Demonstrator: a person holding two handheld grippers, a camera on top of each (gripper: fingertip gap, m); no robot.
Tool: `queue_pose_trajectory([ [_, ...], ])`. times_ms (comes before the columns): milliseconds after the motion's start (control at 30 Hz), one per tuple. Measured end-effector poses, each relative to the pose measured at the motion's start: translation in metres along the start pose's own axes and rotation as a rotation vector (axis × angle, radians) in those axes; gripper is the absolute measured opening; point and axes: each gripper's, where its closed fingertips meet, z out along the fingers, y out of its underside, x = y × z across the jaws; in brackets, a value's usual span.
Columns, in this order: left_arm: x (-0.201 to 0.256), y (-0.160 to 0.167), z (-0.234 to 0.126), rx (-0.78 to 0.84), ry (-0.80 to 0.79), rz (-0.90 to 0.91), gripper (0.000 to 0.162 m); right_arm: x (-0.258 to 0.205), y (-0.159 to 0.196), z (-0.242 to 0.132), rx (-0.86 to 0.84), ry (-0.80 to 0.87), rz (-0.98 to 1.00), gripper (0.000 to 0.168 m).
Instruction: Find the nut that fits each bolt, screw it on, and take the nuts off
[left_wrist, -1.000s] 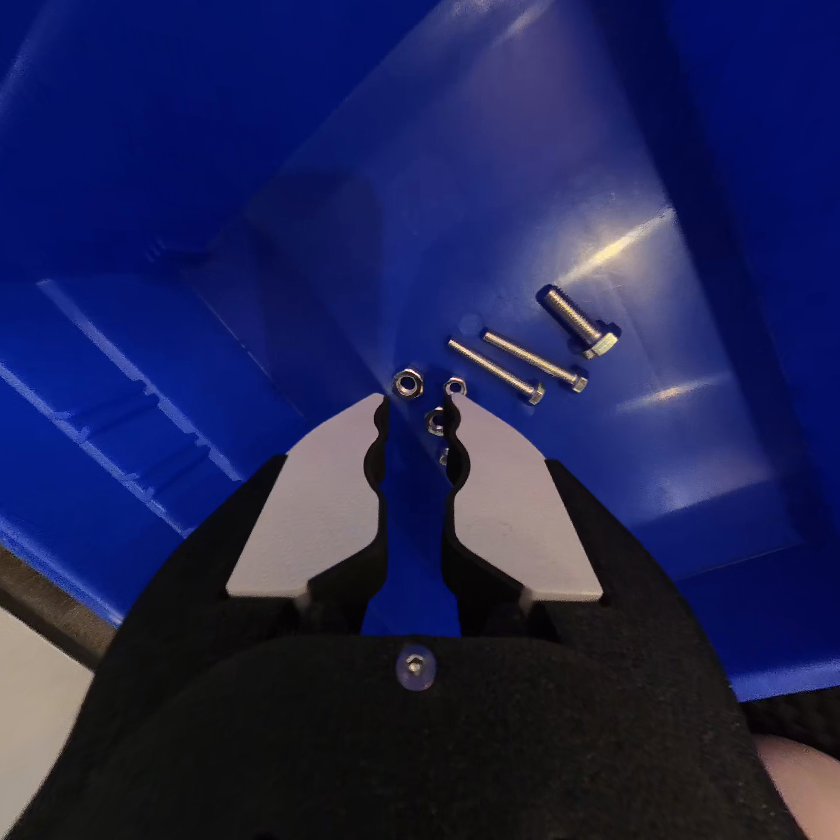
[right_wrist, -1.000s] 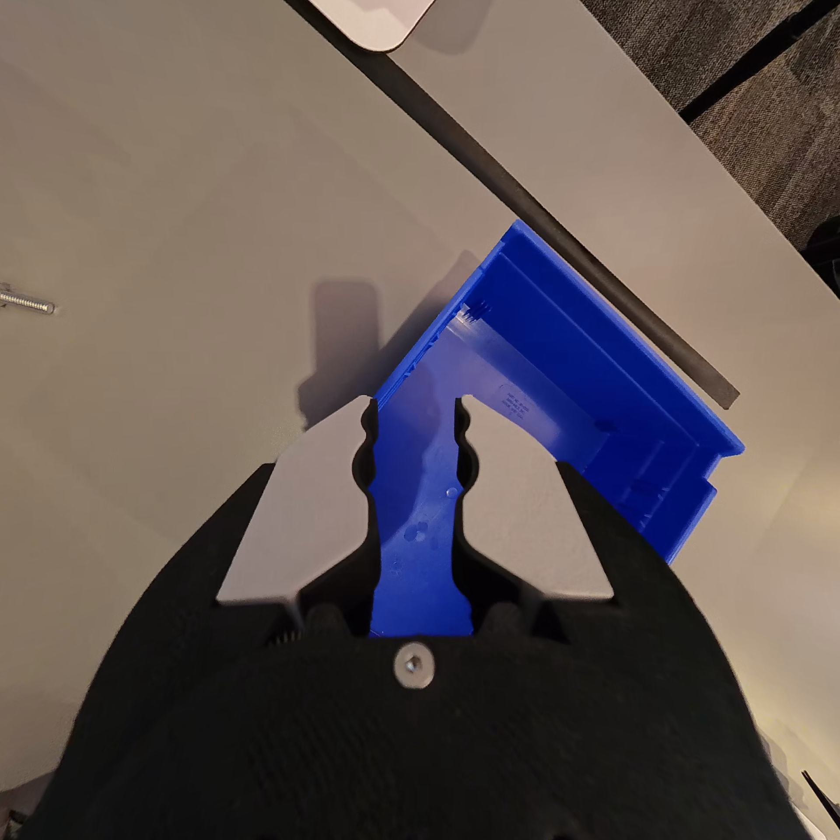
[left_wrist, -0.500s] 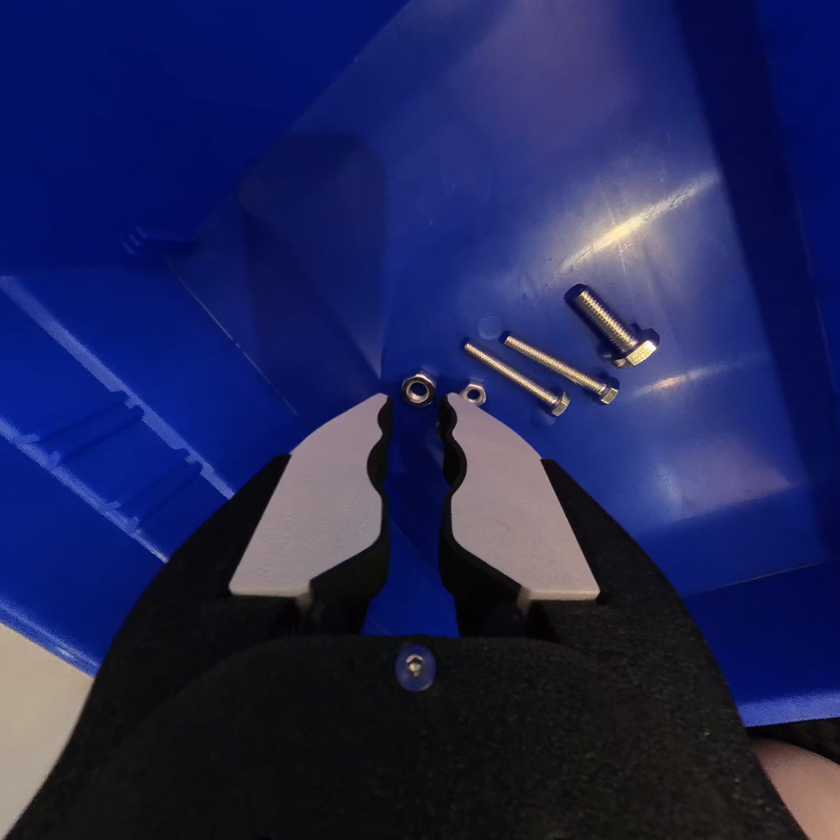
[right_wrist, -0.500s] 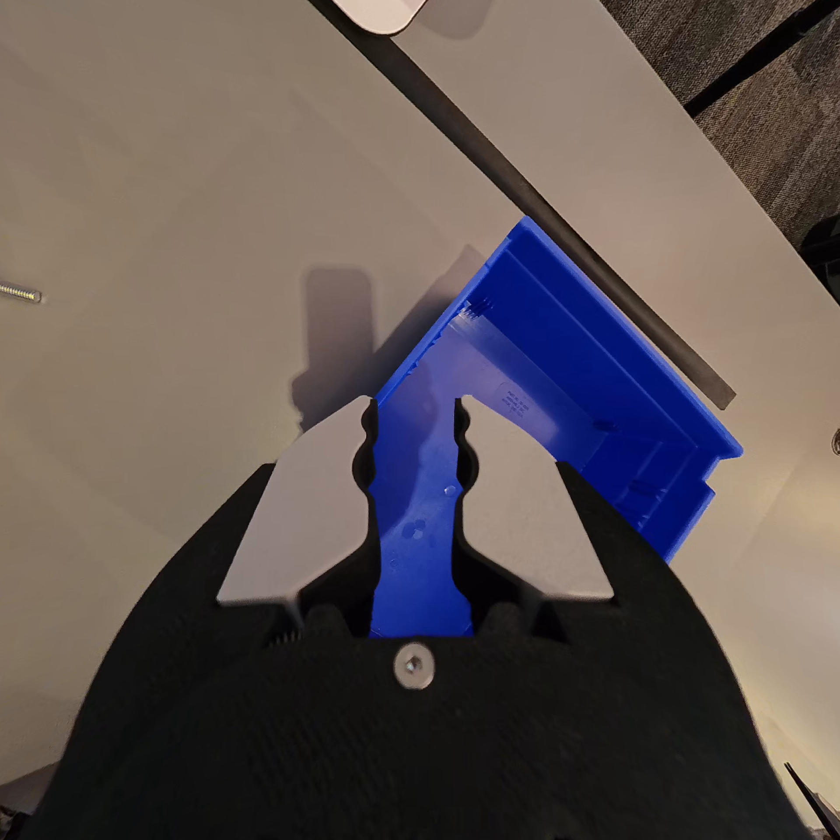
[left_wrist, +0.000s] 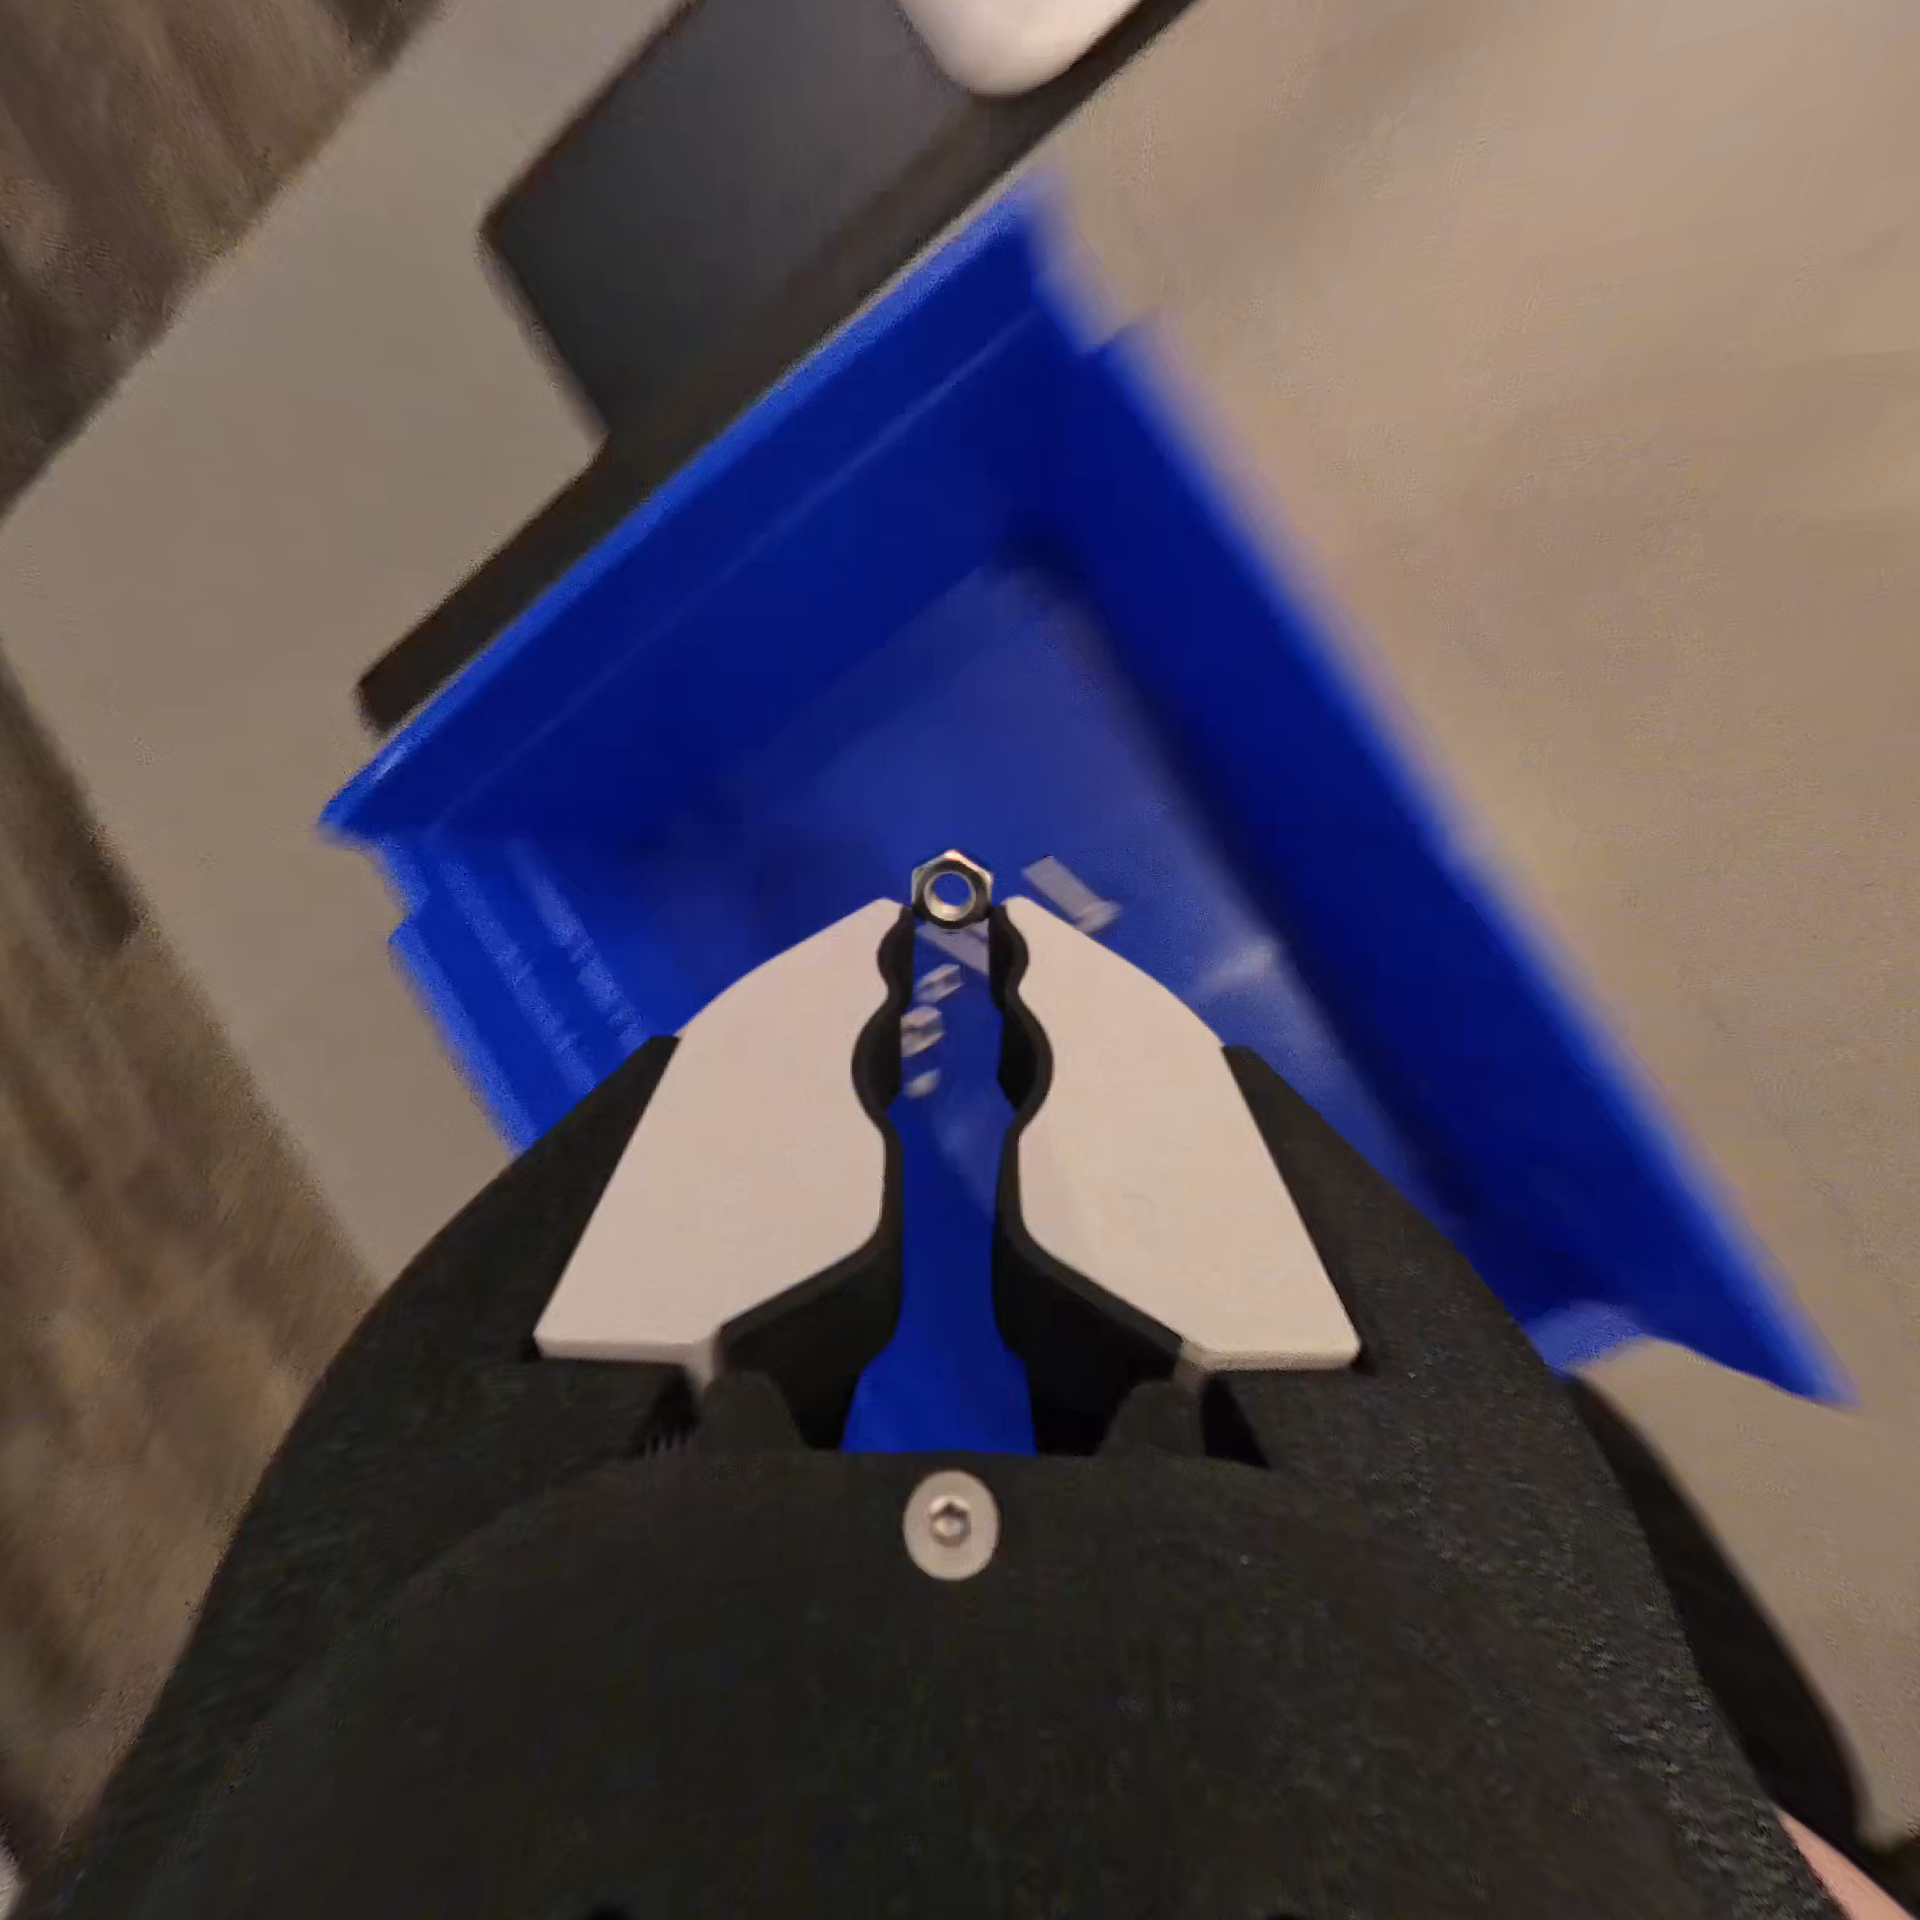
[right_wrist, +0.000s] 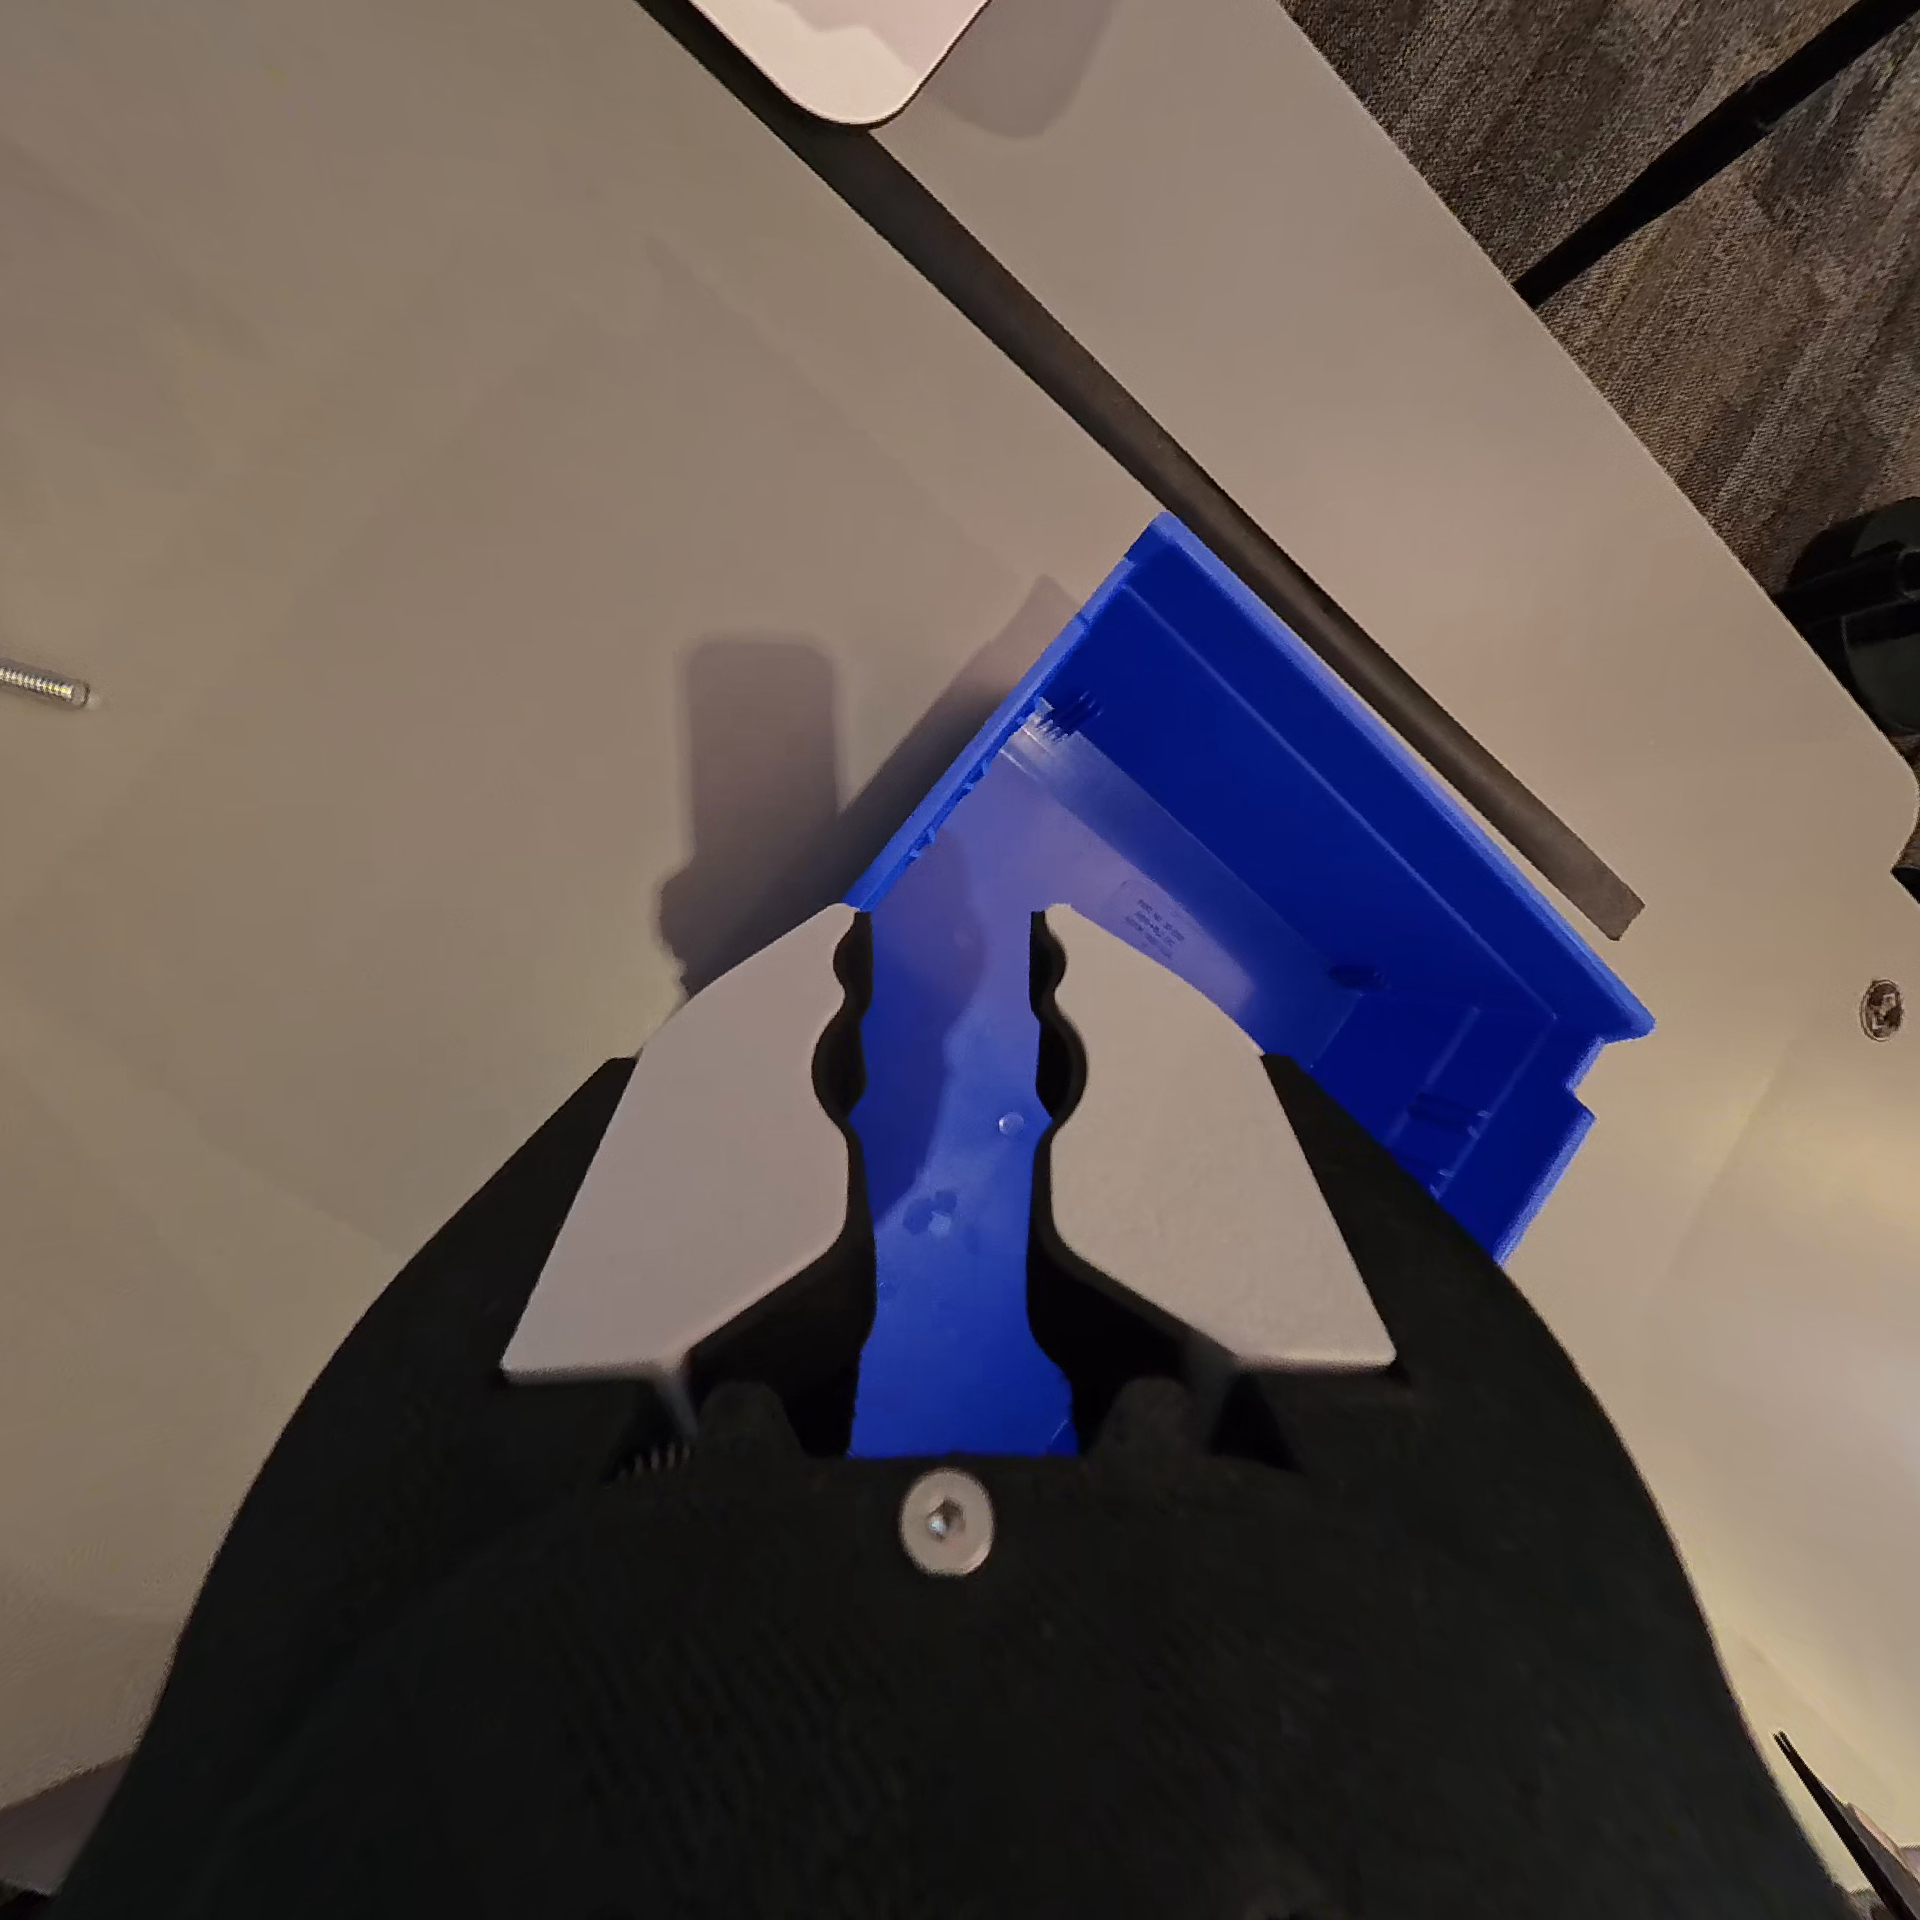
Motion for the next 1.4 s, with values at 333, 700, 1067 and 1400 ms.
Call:
queue_pose_trajectory([
  [333,0.175,-0.058,-0.054,0.221,0.354,0.352,0.013,-0.084,-0.025,-0.006,0.170,-0.354,-0.342,0.028],
  [700,0.138,-0.046,-0.079,0.262,0.311,0.240,0.014,-0.233,-0.040,0.030,0.253,-0.704,-0.718,0.022],
  [1067,0.131,-0.038,-0.100,0.306,0.288,0.243,0.014,-0.254,-0.023,0.087,0.059,-0.508,-0.800,0.017],
  [1400,0.130,-0.034,-0.095,0.271,0.286,0.251,0.014,-0.263,-0.014,0.104,0.010,-0.553,-0.764,0.009],
])
